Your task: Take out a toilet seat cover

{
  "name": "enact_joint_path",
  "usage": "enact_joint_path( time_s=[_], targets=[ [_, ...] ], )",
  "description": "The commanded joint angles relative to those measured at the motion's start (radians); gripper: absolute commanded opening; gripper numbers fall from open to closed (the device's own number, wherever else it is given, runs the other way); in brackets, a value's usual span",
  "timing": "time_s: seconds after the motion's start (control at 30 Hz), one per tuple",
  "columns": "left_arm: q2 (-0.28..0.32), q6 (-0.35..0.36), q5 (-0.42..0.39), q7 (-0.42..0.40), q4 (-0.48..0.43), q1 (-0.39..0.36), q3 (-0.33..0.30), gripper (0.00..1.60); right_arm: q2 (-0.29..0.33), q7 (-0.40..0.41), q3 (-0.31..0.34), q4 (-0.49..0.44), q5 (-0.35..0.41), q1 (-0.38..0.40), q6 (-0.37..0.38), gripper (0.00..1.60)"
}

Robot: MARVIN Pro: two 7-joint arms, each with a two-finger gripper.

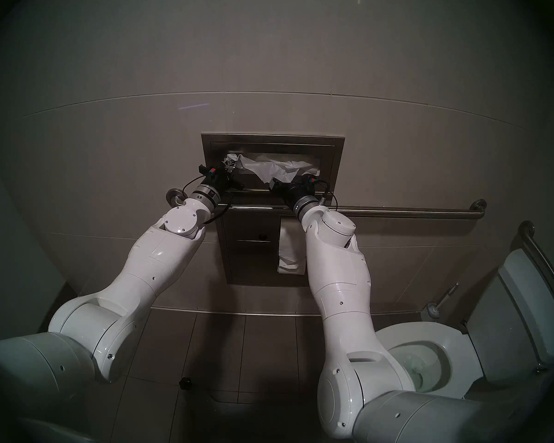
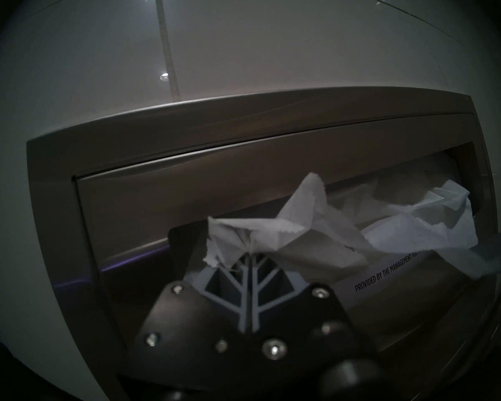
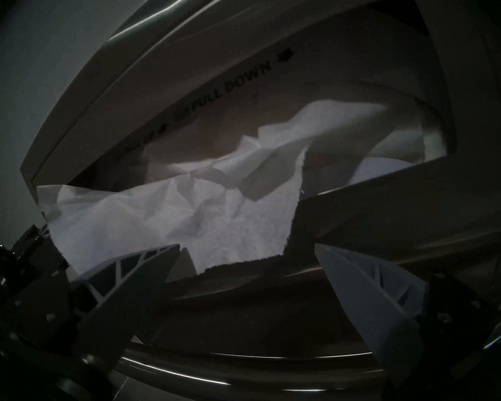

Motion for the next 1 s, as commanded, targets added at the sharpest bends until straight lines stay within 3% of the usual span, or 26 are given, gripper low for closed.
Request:
enact_joint_path(
  time_s=[0.0, 0.03, 0.07, 0.17, 0.23, 0.27, 0.37, 0.43, 0.47, 0.5, 0.77, 0.8, 0.83, 0.97],
  targets=[
    [0.002, 0.010, -0.007, 0.002, -0.063, -0.022, -0.010, 0.00, -0.003, 0.011, -0.018, 0.005, -0.008, 0.072, -0.035, 1.60],
    [0.002, 0.012, -0.008, 0.002, -0.065, -0.020, -0.011, 0.00, -0.004, 0.012, -0.020, 0.009, -0.009, 0.075, -0.038, 1.29],
    [0.002, 0.016, -0.008, 0.001, -0.070, -0.017, -0.010, 0.00, -0.005, 0.011, -0.022, 0.014, -0.007, 0.081, -0.041, 0.75],
    [0.003, 0.021, -0.009, -0.001, -0.077, -0.012, -0.008, 0.00, -0.001, 0.015, -0.026, 0.025, -0.007, 0.094, -0.052, 0.41],
    [0.001, 0.026, -0.011, -0.001, -0.081, -0.012, -0.009, 0.00, 0.002, 0.016, -0.029, 0.036, -0.009, 0.101, -0.058, 0.08],
    [0.001, 0.028, -0.012, -0.001, -0.083, -0.012, -0.009, 0.00, 0.004, 0.018, -0.028, 0.042, -0.009, 0.104, -0.061, 0.03],
    [0.003, 0.033, -0.011, -0.003, -0.088, -0.011, -0.008, 0.00, 0.008, 0.023, -0.028, 0.052, -0.010, 0.108, -0.070, 0.08],
    [0.003, 0.038, -0.012, -0.003, -0.091, -0.010, -0.007, 0.00, 0.010, 0.021, -0.023, 0.054, -0.009, 0.112, -0.066, 0.40],
    [0.003, 0.040, -0.012, -0.002, -0.092, -0.010, -0.007, 0.00, 0.013, 0.021, -0.020, 0.055, -0.008, 0.112, -0.067, 0.85],
    [0.003, 0.044, -0.012, -0.001, -0.096, -0.009, -0.008, 0.00, 0.016, 0.017, -0.015, 0.057, -0.010, 0.112, -0.069, 1.57],
    [0.003, 0.047, -0.007, -0.002, -0.120, 0.007, -0.002, 0.00, 0.019, 0.017, 0.018, 0.079, 0.006, 0.118, -0.081, 1.58],
    [0.003, 0.048, -0.006, -0.001, -0.123, 0.010, -0.001, 0.00, 0.020, 0.019, 0.018, 0.081, 0.005, 0.119, -0.083, 1.41],
    [0.004, 0.048, -0.005, -0.001, -0.126, 0.014, 0.000, 0.00, 0.021, 0.020, 0.019, 0.084, 0.006, 0.120, -0.085, 0.90],
    [0.008, 0.049, -0.001, -0.002, -0.138, 0.027, 0.003, 0.00, 0.022, 0.018, 0.024, 0.097, 0.008, 0.128, -0.090, 0.72]
  ],
)
